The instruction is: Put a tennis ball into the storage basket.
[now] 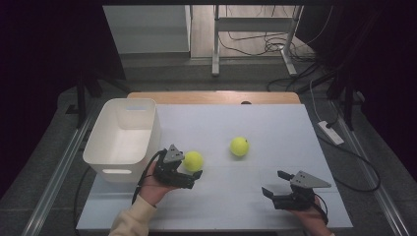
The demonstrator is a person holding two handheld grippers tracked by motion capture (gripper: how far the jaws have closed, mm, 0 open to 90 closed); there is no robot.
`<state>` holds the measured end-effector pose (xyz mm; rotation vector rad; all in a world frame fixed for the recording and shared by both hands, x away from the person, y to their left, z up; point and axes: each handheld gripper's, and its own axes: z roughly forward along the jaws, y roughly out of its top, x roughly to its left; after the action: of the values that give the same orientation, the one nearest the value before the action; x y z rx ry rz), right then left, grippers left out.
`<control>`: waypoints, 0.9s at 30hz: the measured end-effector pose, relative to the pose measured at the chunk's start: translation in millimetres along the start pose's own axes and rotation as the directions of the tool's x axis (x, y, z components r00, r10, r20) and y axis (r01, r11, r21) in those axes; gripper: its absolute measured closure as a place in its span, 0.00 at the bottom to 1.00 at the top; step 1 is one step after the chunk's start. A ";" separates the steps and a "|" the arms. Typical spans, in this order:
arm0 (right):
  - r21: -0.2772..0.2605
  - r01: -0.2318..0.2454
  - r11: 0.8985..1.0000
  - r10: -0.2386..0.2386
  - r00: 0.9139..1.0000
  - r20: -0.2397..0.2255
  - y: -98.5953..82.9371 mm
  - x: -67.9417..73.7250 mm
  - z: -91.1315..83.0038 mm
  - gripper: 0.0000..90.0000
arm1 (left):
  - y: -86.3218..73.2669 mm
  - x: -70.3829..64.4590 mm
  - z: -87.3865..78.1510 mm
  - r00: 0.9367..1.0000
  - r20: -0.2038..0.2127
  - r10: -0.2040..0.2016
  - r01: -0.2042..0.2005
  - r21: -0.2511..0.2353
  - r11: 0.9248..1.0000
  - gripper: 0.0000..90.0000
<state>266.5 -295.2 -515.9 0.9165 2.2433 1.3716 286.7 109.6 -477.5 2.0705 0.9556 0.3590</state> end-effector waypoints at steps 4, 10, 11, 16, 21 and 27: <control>0.001 -0.001 1.000 0.001 1.000 0.000 -0.1 0.0 0.0 0.13 | 2.1 1.3 4.6 1.000 -0.006 -0.003 0.003 0.011 1.000 0.06; 0.003 -0.001 1.000 0.001 1.000 0.001 -0.2 -0.2 -0.1 0.13 | 3.7 4.5 12.9 1.000 -0.024 -0.009 0.010 0.031 0.999 0.05; 0.003 -0.001 1.000 0.001 1.000 0.001 -0.2 -0.3 0.0 0.13 | 4.0 5.2 14.7 1.000 -0.026 -0.012 0.013 0.035 0.999 0.05; 0.003 0.000 1.000 0.000 1.000 0.000 -0.3 -0.3 0.0 0.13 | 4.8 8.0 23.5 0.999 -0.035 -0.017 0.019 0.061 0.998 0.05; 0.004 -0.001 1.000 0.001 1.000 0.000 -0.4 -0.6 -0.1 0.13 | 5.3 10.0 28.5 0.999 -0.040 -0.022 0.025 0.072 0.997 0.05; 0.005 0.002 1.000 -0.002 1.000 0.001 -0.4 -0.5 0.1 0.13 | 5.0 13.8 37.5 0.999 -0.040 -0.031 0.034 0.097 0.995 0.04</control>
<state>266.8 -295.6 -516.4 0.9159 2.2473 1.3650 318.7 97.0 -498.4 2.1403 1.0473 0.3420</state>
